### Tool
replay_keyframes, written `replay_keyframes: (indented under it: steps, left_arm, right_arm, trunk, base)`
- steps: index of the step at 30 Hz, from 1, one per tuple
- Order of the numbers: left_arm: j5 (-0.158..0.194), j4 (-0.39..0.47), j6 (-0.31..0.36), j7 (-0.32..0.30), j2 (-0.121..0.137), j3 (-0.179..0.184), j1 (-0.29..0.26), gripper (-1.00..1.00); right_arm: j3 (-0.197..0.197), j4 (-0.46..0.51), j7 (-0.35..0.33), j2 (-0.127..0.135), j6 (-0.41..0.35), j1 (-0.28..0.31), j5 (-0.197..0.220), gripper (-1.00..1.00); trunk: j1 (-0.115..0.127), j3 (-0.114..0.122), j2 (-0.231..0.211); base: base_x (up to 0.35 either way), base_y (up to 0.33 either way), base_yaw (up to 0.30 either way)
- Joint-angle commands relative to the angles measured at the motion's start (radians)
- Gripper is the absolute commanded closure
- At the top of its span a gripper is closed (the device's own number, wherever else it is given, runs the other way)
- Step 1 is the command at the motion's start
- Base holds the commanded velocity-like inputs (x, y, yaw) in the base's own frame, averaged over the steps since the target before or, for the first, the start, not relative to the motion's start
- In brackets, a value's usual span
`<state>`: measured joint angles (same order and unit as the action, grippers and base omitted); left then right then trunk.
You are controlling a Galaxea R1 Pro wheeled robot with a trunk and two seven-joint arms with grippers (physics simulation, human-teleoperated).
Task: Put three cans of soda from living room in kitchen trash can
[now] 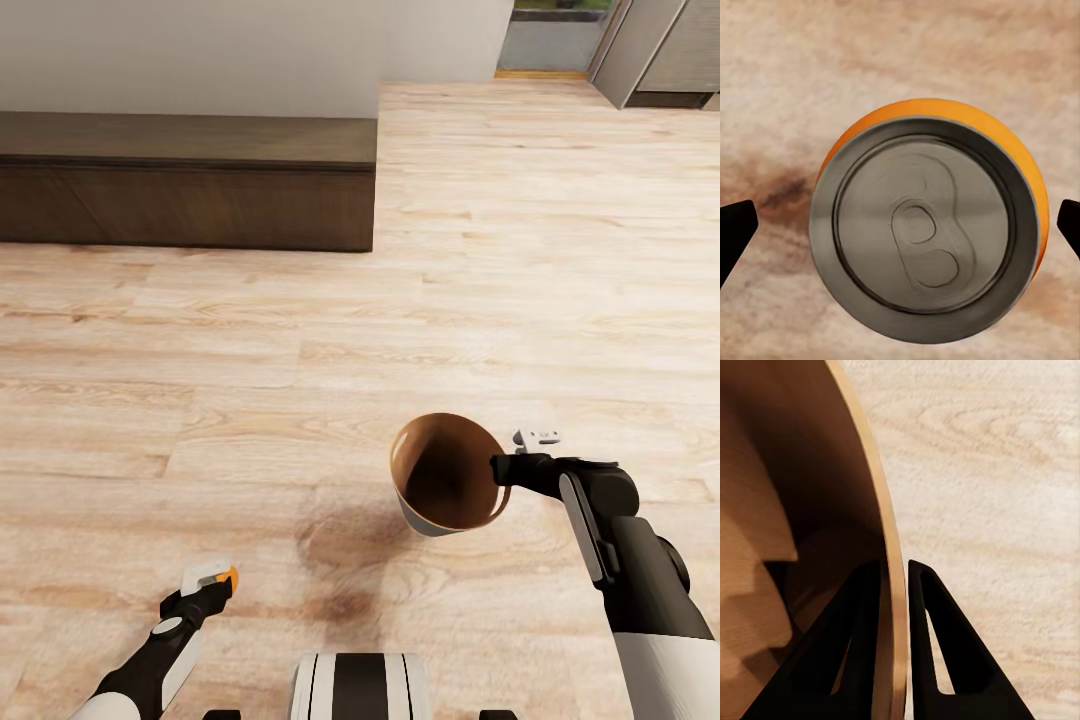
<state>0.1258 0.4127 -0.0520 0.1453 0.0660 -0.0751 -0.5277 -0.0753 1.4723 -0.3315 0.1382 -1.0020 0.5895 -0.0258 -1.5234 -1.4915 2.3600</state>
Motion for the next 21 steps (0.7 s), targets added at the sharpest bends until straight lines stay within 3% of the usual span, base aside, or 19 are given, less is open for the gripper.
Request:
replay_keyframes:
  steps: [1,21]
  left_arm:
    - [0.000,0.000,0.000,0.000,0.000,0.000,0.000,-1.00]
    - [0.000,0.001,0.000,-0.001,0.000,0.003,0.000,-1.00]
  right_arm:
    - [0.000,0.000,-0.006,0.000,-0.003,0.000,0.022,1.00]
    - [0.000,0.000,-0.006,0.000,-0.003,0.001,0.022,1.00]
  trunk:
    - [0.000,0.000,0.000]
    - [0.000,0.000,0.000]
  base:
    - [0.000,0.000,0.000]
    - [0.024,0.000,0.000]
